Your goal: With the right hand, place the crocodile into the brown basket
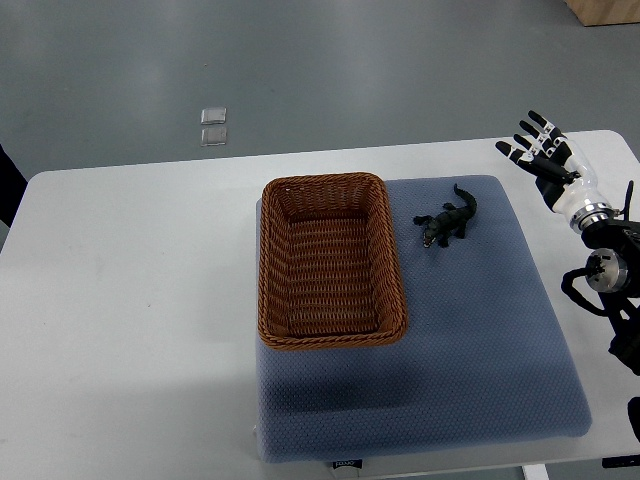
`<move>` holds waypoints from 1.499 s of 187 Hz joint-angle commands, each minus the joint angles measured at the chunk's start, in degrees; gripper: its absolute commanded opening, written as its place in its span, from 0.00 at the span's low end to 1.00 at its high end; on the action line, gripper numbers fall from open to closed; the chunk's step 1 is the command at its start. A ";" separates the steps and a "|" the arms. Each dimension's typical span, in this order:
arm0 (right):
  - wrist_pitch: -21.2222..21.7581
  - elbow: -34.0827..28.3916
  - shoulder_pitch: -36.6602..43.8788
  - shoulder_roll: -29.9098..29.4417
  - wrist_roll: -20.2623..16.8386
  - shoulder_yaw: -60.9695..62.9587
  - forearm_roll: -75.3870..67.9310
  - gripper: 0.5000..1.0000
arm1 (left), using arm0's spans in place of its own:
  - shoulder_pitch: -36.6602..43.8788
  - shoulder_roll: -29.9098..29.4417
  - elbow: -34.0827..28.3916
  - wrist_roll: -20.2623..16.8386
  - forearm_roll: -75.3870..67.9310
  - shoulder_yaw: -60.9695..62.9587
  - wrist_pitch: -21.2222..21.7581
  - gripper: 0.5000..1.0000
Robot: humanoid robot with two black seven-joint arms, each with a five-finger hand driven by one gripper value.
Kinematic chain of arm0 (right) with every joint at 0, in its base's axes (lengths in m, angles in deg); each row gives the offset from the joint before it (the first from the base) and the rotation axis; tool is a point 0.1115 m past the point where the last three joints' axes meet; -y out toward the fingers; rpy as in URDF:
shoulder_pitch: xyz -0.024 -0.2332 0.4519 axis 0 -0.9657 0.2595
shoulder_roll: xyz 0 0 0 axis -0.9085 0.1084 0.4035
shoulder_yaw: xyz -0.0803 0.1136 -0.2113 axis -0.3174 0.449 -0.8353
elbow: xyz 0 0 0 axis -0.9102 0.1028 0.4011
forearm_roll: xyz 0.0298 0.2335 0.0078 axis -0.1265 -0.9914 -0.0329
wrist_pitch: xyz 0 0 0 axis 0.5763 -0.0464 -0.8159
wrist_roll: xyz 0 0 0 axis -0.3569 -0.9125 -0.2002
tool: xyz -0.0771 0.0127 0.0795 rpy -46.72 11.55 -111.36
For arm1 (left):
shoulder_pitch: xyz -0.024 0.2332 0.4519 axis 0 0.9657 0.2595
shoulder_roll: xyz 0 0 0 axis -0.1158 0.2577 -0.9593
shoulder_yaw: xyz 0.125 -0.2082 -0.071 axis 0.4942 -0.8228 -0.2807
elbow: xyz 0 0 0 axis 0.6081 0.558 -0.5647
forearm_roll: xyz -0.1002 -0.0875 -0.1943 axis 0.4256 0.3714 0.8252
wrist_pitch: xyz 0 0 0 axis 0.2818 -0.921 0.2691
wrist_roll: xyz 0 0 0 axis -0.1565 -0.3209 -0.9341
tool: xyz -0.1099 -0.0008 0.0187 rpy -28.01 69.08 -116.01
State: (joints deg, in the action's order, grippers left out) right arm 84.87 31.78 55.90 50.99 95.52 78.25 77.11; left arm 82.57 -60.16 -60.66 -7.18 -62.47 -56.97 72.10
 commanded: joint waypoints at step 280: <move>0.62 0.00 0.08 1.44 0.10 0.43 -0.09 0.86 | 0.70 0.00 -0.77 0.00 0.08 -0.08 0.43 1.00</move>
State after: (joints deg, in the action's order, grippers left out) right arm 85.58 31.78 55.99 52.39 95.54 78.61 77.03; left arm 83.26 -60.16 -61.43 -7.18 -62.39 -57.05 72.55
